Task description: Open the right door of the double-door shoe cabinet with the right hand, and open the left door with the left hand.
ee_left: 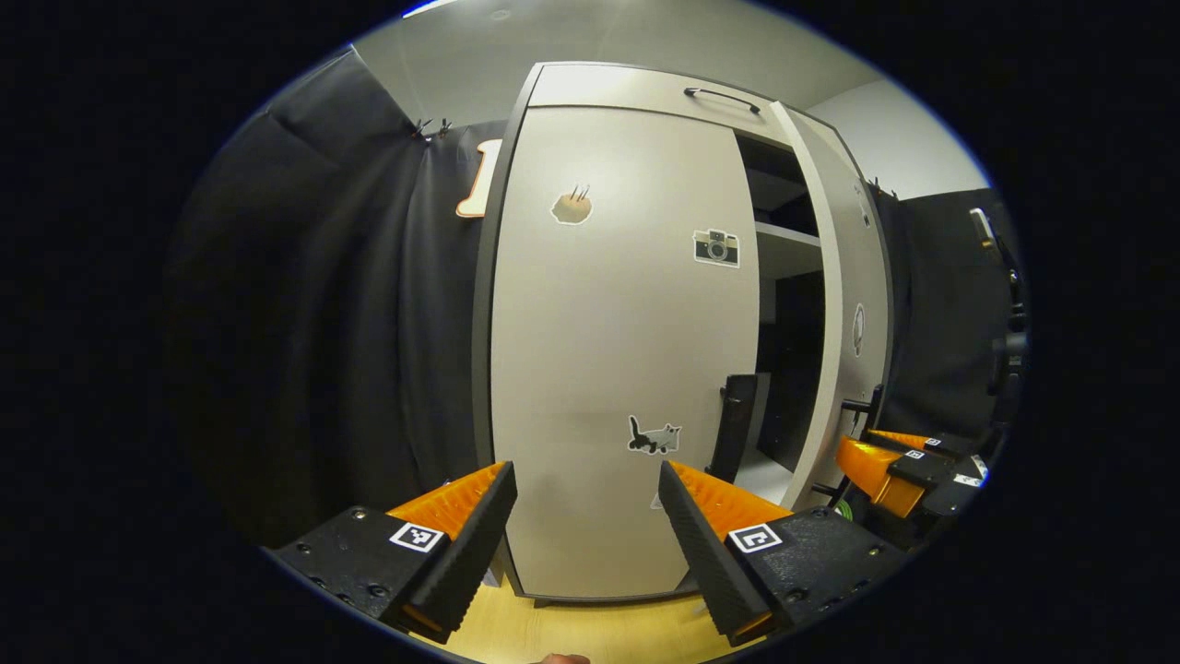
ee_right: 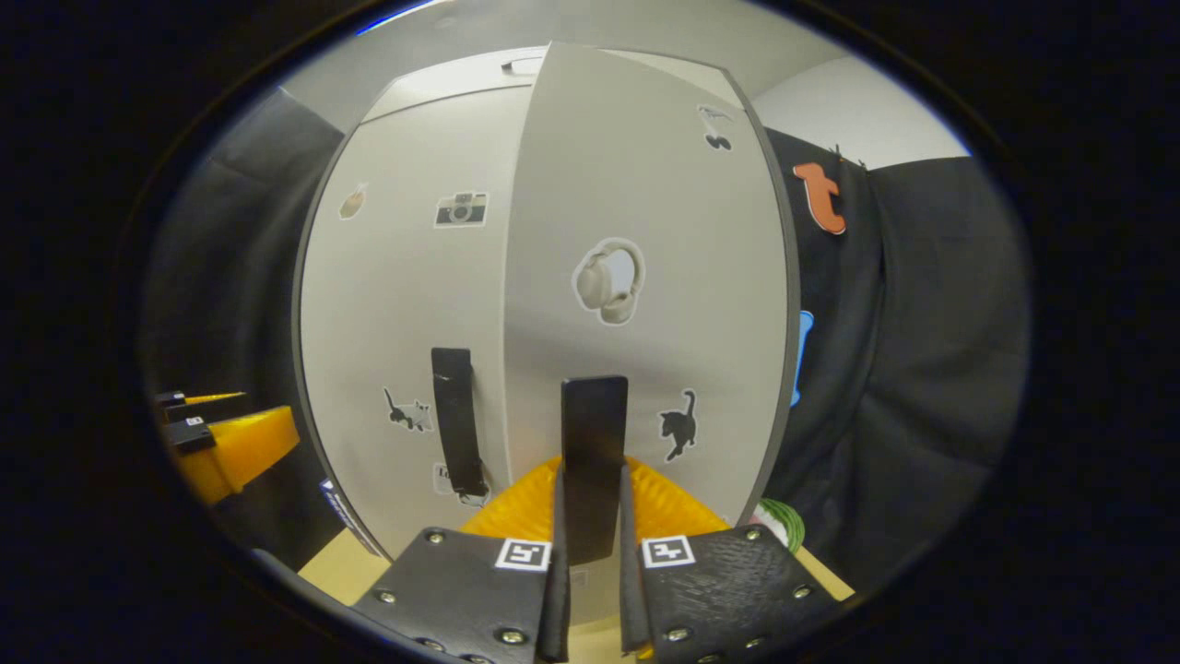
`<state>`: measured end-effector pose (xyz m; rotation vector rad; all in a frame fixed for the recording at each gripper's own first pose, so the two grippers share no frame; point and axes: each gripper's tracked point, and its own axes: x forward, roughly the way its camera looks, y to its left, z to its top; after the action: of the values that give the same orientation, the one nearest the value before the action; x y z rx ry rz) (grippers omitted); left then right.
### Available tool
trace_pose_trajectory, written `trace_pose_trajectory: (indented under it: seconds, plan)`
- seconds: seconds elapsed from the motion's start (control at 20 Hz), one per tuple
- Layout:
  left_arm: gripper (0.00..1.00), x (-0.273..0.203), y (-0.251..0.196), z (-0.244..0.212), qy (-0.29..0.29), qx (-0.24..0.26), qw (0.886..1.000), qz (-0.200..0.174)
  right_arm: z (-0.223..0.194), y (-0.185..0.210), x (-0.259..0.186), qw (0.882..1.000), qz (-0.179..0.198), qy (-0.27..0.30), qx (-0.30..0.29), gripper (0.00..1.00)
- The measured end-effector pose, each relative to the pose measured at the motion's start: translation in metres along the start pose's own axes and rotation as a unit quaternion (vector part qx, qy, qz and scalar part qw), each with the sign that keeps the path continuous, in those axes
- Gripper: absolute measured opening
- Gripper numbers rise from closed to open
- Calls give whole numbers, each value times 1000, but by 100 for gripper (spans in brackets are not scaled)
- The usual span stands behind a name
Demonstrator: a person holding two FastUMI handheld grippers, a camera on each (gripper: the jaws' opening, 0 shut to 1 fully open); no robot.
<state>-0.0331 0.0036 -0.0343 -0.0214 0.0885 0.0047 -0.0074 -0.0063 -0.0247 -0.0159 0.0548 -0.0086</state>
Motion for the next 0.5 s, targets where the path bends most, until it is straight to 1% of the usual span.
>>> trace_pose_trajectory:
  seconds: [0.5]
  plan:
    - [96,9,-32,-8,8,0,999,-42,0,-15,-15,1000,-24,-5,-12,21]
